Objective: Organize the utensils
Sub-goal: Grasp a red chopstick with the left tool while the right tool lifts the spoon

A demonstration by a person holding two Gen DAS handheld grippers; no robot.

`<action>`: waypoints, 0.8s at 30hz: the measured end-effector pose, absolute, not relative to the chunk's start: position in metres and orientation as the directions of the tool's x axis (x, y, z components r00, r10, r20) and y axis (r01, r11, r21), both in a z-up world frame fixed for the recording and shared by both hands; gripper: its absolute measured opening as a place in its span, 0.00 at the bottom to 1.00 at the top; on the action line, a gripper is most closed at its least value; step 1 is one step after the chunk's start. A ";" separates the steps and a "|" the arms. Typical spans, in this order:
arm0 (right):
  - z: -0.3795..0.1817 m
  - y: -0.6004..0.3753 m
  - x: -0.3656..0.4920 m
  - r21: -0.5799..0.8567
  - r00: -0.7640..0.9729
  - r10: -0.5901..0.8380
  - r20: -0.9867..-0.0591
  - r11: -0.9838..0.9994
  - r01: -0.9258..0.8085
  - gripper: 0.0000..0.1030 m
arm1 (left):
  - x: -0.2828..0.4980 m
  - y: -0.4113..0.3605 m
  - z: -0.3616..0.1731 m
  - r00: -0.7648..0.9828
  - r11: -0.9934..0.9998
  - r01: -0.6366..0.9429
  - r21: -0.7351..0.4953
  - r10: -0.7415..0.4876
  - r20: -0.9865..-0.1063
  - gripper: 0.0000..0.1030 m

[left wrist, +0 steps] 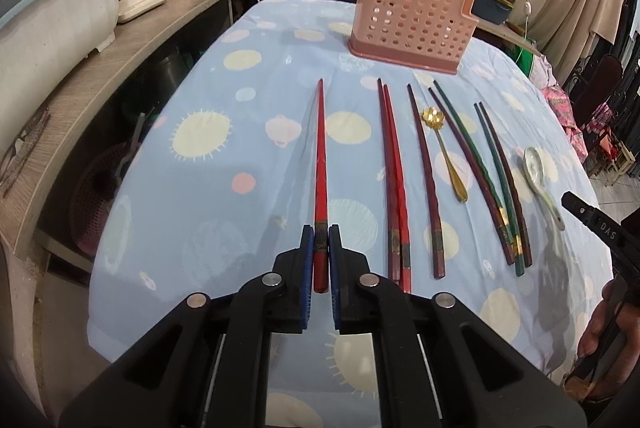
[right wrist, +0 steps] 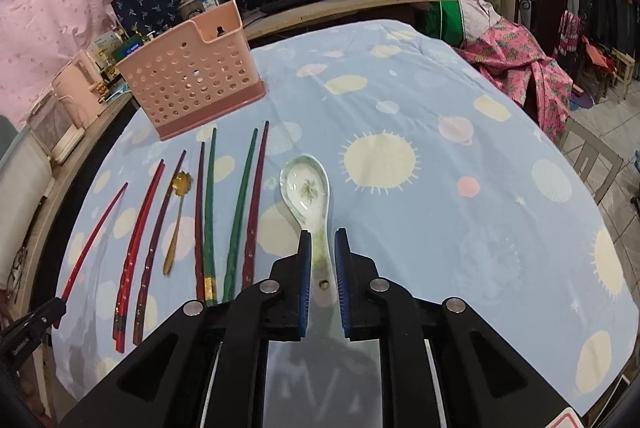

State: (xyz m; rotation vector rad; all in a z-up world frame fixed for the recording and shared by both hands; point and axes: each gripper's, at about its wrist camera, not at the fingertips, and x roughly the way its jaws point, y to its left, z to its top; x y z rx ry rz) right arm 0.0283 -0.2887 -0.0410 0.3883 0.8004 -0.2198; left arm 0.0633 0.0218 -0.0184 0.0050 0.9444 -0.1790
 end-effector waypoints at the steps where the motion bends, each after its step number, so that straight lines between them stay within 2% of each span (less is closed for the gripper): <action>1: -0.047 -0.290 0.029 0.268 0.671 -0.033 -0.741 0.901 0.340 0.13 | 0.062 0.021 -0.020 0.570 0.985 0.156 -0.073 -0.150 -0.808 0.07; 9: -0.066 -0.288 0.034 0.295 0.653 0.011 -0.757 0.898 0.327 0.14 | 0.063 0.020 -0.030 0.548 0.986 0.154 -0.068 -0.142 -0.825 0.07; 16: -0.069 -0.274 0.033 0.228 0.650 -0.025 -0.760 0.926 0.302 0.14 | 0.062 0.017 -0.037 0.536 0.985 0.160 -0.062 -0.139 -0.833 0.07; 24: -0.050 -0.272 0.022 0.220 0.680 -0.034 -0.733 0.933 0.284 0.08 | 0.060 0.025 -0.027 0.555 0.986 0.149 -0.078 -0.149 -0.819 0.07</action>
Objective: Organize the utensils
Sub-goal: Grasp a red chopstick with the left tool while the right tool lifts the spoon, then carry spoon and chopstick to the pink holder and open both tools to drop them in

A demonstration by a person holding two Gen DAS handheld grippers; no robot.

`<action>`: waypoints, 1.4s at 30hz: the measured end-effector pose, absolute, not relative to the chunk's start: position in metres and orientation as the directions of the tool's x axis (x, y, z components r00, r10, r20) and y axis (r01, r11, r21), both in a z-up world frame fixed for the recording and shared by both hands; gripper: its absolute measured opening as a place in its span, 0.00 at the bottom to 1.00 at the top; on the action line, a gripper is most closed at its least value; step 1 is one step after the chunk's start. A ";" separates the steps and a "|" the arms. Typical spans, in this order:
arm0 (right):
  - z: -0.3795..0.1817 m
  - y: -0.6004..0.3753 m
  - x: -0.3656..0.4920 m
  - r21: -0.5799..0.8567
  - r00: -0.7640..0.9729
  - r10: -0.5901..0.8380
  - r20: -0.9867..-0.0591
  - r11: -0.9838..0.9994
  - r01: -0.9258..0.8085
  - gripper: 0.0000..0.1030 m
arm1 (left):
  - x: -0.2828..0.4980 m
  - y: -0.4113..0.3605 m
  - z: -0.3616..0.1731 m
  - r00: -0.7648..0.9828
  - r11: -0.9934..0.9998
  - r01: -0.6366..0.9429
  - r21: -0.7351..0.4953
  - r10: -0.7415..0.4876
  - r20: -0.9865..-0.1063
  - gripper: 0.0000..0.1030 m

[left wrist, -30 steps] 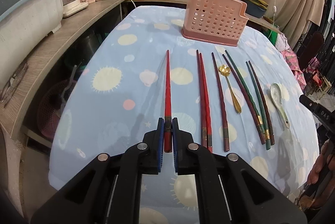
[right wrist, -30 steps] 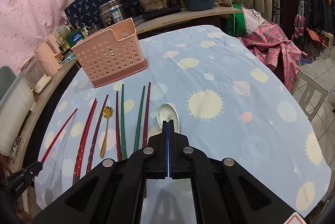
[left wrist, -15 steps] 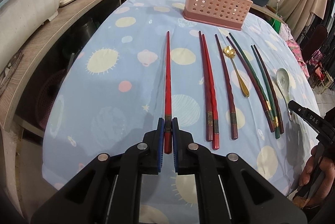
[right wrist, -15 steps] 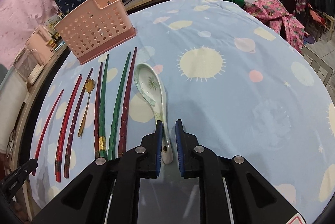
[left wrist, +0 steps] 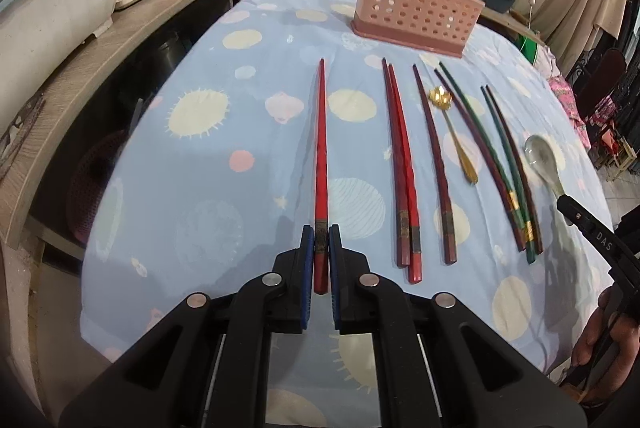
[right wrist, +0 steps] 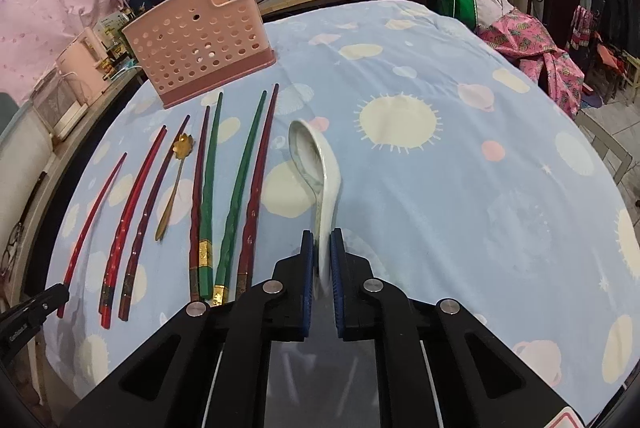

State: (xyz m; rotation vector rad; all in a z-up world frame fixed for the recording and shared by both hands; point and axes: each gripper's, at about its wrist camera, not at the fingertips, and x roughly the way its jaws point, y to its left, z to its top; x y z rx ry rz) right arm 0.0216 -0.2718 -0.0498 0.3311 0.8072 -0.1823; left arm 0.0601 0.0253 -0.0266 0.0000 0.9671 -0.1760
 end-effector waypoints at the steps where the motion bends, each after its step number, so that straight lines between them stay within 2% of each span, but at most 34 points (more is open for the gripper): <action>1: -0.043 -0.272 0.021 0.219 0.690 -0.037 -0.723 0.935 0.280 0.08 | 0.060 0.027 -0.021 0.565 0.986 0.148 -0.083 -0.153 -0.811 0.07; 13: 0.036 -0.281 0.048 0.191 0.776 -0.076 -0.627 0.950 0.247 0.06 | 0.099 0.043 0.062 0.705 0.986 0.137 -0.098 -0.167 -0.689 0.07; 28: 0.114 -0.291 0.145 0.239 0.866 -0.026 -0.499 0.957 0.166 0.06 | 0.195 0.030 0.198 0.859 0.977 0.166 -0.138 -0.211 -0.467 0.07; 37: 0.134 -0.296 0.219 0.259 0.893 -0.016 -0.449 0.955 0.147 0.06 | 0.241 -0.002 0.263 0.921 0.963 0.206 -0.174 -0.251 -0.297 0.07; 42: 0.134 -0.295 0.258 0.253 0.889 -0.012 -0.458 0.957 0.143 0.06 | 0.267 -0.020 0.264 0.918 0.956 0.222 -0.193 -0.272 -0.290 0.07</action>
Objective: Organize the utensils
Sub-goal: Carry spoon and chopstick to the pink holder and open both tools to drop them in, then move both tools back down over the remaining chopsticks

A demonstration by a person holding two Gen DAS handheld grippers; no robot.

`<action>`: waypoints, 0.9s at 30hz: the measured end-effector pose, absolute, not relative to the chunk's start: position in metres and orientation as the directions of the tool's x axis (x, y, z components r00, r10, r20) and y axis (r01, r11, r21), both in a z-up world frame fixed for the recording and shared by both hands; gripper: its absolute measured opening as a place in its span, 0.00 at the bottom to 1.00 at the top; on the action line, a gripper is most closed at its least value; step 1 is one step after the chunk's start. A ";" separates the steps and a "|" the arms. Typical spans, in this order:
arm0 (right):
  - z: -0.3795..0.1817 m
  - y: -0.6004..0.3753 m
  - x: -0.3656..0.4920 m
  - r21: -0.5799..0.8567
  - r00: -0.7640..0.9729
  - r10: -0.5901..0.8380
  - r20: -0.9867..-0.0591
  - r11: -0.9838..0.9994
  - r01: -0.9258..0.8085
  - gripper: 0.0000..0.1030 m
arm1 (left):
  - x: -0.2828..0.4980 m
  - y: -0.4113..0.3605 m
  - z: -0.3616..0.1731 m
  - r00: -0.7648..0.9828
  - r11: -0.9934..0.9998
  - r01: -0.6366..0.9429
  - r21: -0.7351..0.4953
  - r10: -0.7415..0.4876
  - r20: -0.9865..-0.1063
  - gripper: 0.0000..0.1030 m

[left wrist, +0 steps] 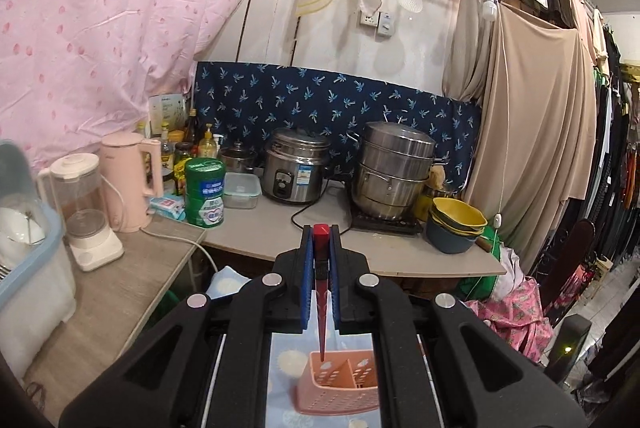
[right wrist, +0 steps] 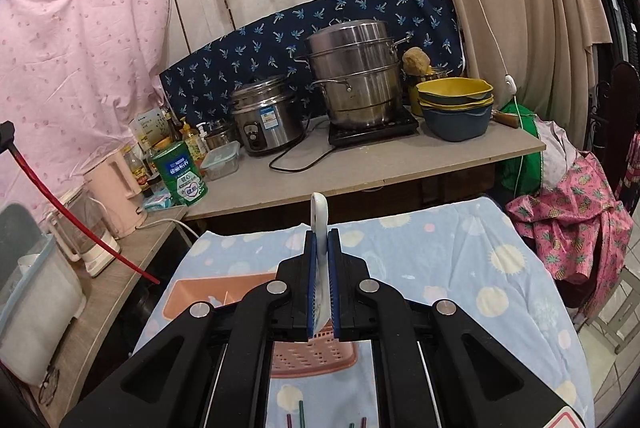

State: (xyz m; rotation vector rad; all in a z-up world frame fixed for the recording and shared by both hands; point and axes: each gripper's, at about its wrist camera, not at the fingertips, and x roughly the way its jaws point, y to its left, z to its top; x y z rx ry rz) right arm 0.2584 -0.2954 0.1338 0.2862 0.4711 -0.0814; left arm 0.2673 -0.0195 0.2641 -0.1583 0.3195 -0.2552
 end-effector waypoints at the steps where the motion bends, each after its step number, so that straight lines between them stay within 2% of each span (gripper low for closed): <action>1: 0.132 -0.295 0.265 0.255 0.885 -0.006 -0.466 0.957 0.141 0.06 | 0.273 -0.022 0.262 0.916 0.956 0.222 -0.193 -0.272 -0.294 0.07; 12: 0.079 -0.295 0.303 0.261 0.824 0.027 -0.565 0.954 0.148 0.07 | 0.308 -0.038 0.216 0.885 0.960 0.214 -0.178 -0.268 -0.381 0.07; 15: 0.073 -0.294 0.299 0.251 0.824 0.017 -0.567 0.956 0.153 0.08 | 0.310 -0.037 0.206 0.885 0.965 0.194 -0.174 -0.249 -0.393 0.08; 16: 0.074 -0.293 0.295 0.242 0.827 0.005 -0.562 0.958 0.158 0.09 | 0.309 -0.035 0.203 0.886 0.968 0.186 -0.171 -0.240 -0.396 0.14; 17: 0.074 -0.292 0.292 0.237 0.830 0.001 -0.558 0.959 0.159 0.10 | 0.307 -0.034 0.201 0.887 0.969 0.179 -0.169 -0.234 -0.399 0.26; 19: 0.076 -0.294 0.284 0.241 0.836 -0.004 -0.549 0.957 0.162 0.20 | 0.302 -0.028 0.197 0.891 0.972 0.160 -0.171 -0.217 -0.399 0.42; 20: 0.078 -0.296 0.278 0.248 0.842 -0.007 -0.540 0.954 0.167 0.23 | 0.298 -0.025 0.196 0.893 0.974 0.151 -0.170 -0.208 -0.400 0.47; 21: 0.080 -0.297 0.273 0.253 0.845 -0.007 -0.534 0.953 0.168 0.26 | 0.294 -0.023 0.194 0.893 0.975 0.148 -0.165 -0.204 -0.402 0.48; 23: 0.084 -0.299 0.259 0.261 0.853 -0.009 -0.522 0.950 0.169 0.28 | 0.285 -0.018 0.190 0.892 0.978 0.140 -0.156 -0.193 -0.409 0.57; 27: 0.088 -0.299 0.224 0.257 0.859 -0.017 -0.512 0.951 0.172 0.36 | 0.261 -0.010 0.177 0.885 0.981 0.140 -0.135 -0.186 -0.427 0.60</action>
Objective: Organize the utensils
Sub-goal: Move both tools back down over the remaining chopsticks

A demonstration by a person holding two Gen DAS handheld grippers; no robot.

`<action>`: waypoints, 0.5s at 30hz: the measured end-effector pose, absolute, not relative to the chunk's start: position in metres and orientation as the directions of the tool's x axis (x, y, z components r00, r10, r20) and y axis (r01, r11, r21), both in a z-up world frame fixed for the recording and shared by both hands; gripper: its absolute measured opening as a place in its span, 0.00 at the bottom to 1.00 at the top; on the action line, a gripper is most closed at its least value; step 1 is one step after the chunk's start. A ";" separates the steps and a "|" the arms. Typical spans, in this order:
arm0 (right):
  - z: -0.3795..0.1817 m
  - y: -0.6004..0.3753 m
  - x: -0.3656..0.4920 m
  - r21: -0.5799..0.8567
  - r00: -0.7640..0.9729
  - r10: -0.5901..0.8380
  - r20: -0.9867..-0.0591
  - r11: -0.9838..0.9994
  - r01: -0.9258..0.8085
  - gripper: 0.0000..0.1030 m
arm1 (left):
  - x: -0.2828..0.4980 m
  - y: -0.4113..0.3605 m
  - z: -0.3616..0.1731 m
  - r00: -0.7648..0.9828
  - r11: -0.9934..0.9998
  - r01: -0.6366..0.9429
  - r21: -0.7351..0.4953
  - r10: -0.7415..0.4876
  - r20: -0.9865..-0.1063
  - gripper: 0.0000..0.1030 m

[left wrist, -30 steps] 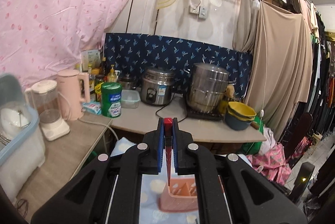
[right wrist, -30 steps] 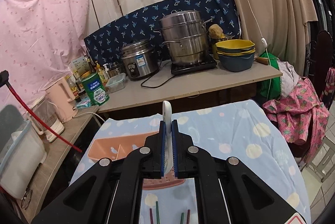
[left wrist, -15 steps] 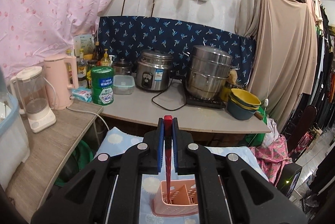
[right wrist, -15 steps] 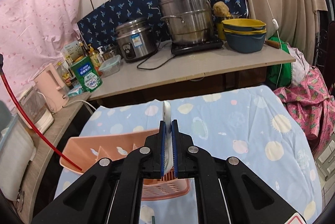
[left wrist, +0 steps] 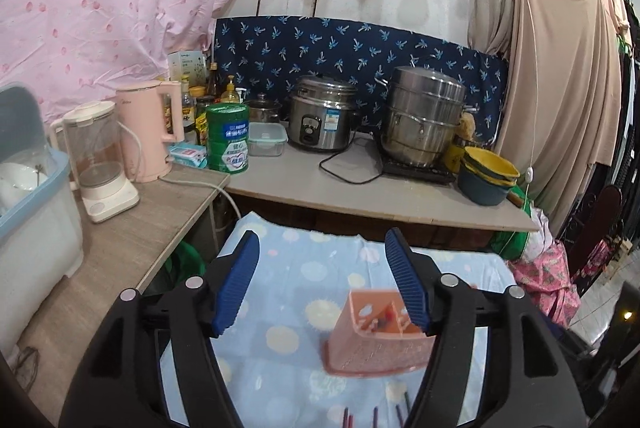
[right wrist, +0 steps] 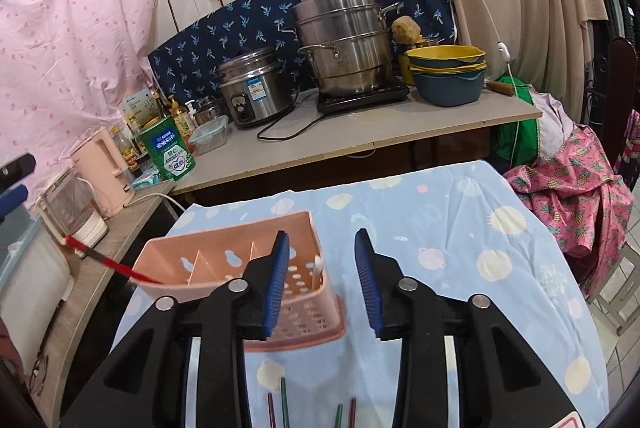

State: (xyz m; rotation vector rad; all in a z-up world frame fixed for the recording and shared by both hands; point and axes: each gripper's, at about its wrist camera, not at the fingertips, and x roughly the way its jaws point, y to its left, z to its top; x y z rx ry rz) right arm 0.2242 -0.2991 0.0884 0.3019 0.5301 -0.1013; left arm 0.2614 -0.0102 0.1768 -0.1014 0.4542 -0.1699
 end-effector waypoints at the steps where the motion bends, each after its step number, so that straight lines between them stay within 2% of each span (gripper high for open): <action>1: 0.088 -0.299 0.214 0.253 0.858 -0.021 -0.513 0.952 0.174 0.36 | 0.254 -0.008 0.172 0.882 0.982 0.140 -0.127 -0.182 -0.436 0.60; 4: 0.083 -0.296 0.181 0.244 0.853 -0.031 -0.521 0.952 0.184 0.42 | 0.233 0.000 0.153 0.859 0.981 0.144 -0.133 -0.191 -0.476 0.60; 8: 0.068 -0.289 0.140 0.212 0.833 -0.051 -0.551 0.957 0.199 0.43 | 0.205 0.008 0.123 0.827 0.982 0.139 -0.129 -0.187 -0.531 0.60; 15: 0.033 -0.282 0.081 0.258 0.784 -0.013 -0.621 0.941 0.220 0.43 | 0.156 0.015 0.069 0.767 0.984 0.138 -0.110 -0.177 -0.616 0.60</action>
